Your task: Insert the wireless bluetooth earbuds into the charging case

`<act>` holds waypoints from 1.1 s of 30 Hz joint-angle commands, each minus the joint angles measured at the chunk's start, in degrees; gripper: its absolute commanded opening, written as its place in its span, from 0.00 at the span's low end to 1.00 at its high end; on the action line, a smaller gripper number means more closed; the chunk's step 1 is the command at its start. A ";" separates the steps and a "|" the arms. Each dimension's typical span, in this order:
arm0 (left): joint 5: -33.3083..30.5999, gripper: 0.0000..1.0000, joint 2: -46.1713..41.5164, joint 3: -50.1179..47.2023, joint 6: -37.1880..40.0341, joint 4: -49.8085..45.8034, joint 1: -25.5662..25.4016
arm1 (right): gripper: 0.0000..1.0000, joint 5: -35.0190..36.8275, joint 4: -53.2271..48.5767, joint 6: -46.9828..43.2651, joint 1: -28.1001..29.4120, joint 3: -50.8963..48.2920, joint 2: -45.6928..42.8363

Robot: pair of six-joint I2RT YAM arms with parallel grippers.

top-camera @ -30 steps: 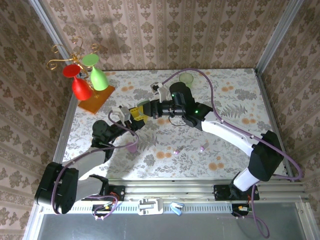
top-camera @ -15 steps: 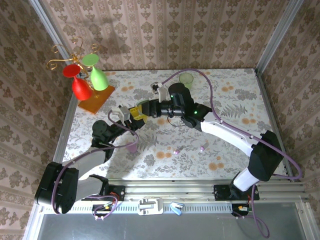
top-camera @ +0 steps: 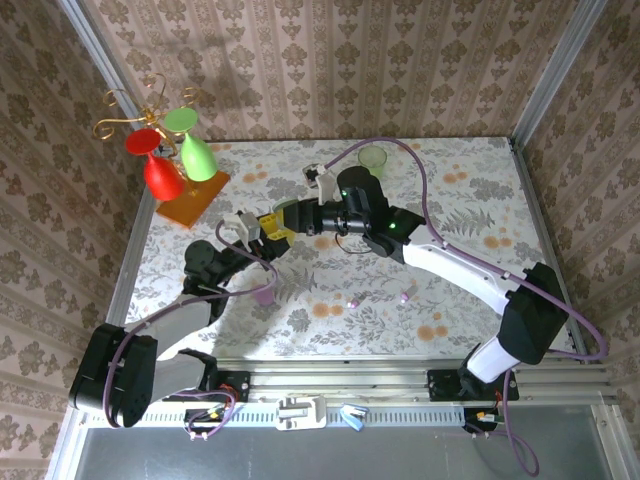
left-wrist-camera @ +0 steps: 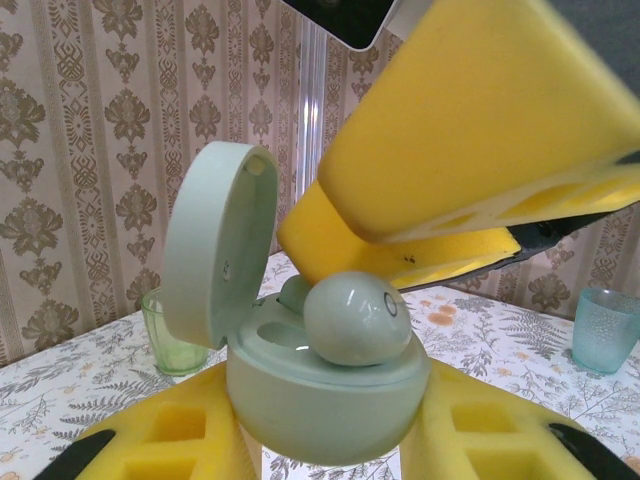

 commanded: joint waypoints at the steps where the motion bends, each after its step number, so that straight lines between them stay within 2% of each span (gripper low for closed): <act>1: 0.83 0.22 -0.51 0.60 -0.52 3.23 -0.34 | 0.30 3.18 -2.05 -1.28 -0.29 -1.08 -2.09; 8: 0.87 0.22 0.02 0.71 -0.21 3.23 -0.34 | 0.36 2.75 -2.86 -3.28 -0.30 -1.11 -2.99; 15: 0.93 0.22 0.07 0.95 0.40 2.36 -0.26 | 0.32 1.74 -4.59 -5.38 0.06 0.77 -1.81; 24: 0.89 0.22 0.41 1.13 0.66 2.30 -0.30 | 0.33 4.84 -8.44 -9.22 1.08 2.83 -2.16; 33: 0.65 0.22 0.66 1.04 1.01 1.44 -0.28 | 0.34 4.85 -8.81 -11.31 2.02 3.42 -3.61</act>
